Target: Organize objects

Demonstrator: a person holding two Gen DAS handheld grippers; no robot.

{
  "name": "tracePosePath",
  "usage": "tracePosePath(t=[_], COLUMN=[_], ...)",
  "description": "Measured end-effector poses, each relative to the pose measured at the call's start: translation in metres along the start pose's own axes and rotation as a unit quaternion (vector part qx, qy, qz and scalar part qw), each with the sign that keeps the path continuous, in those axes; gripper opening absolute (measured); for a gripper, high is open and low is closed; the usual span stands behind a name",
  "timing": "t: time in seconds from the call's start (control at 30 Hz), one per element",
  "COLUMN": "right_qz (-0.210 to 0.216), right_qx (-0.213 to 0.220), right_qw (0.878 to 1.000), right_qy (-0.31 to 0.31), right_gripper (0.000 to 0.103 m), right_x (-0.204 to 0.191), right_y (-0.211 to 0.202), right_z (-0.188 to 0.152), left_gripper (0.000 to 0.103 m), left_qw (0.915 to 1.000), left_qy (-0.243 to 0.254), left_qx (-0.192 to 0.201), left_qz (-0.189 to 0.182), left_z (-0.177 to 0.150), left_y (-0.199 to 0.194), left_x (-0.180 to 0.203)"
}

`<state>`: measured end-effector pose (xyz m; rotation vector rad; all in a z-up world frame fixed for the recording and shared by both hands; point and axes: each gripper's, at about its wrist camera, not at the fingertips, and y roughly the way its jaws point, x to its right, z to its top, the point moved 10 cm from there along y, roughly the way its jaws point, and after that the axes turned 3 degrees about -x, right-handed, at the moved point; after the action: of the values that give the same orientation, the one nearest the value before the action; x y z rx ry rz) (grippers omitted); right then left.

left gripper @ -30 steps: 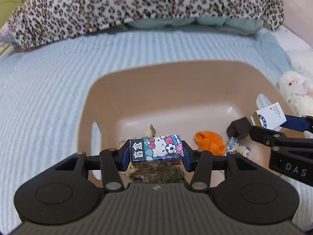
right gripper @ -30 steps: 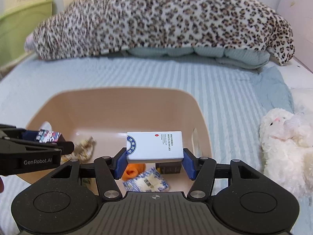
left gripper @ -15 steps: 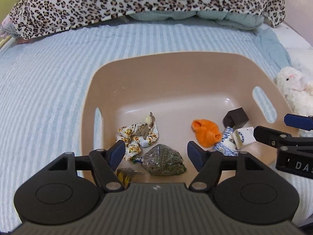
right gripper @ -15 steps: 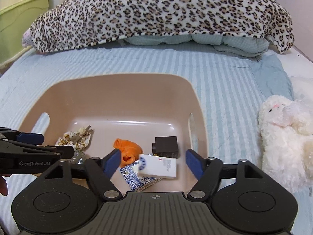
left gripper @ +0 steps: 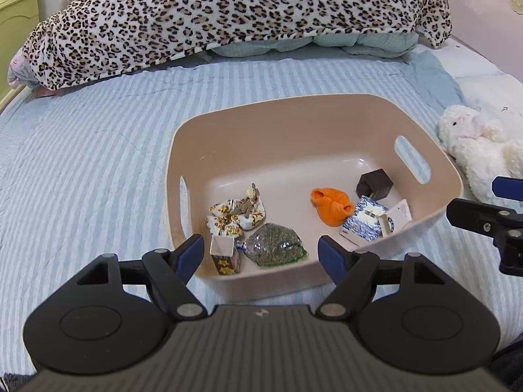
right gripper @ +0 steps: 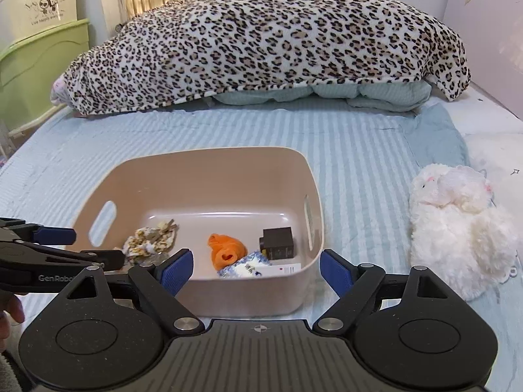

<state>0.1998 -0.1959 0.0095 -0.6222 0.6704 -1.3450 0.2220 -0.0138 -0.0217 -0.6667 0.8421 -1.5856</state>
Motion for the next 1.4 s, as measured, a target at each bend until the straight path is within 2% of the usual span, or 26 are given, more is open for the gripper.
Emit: tracePosePath(t=[0.6,0.97,1.4], right_qz=[0.014,0.031,0.031], right_qx=[0.0,0.012,0.01], right_qw=[1.0,0.999,0.999], right_qy=[0.017,0.02,0.013], right_gripper=[0.087,0.087,0.087], right_x=[-0.014,-0.025,-0.033], right_y=[-0.042,-0.071,-0.089], right_z=[-0.047,-0.059,-0.077], left_gripper=[0.077,0.077,0.077], left_qw=[0.9993,0.9976,0.997], left_qy=[0.0,-0.014,-0.025], left_qx=[0.037,0.066,0.068], left_qz=[-0.007,-0.014,-0.027], left_z=[-0.043,-0.059,-0.077], left_y=[-0.059,-0.096,-0.115], left_x=[-0.002,-0.002,-0.003])
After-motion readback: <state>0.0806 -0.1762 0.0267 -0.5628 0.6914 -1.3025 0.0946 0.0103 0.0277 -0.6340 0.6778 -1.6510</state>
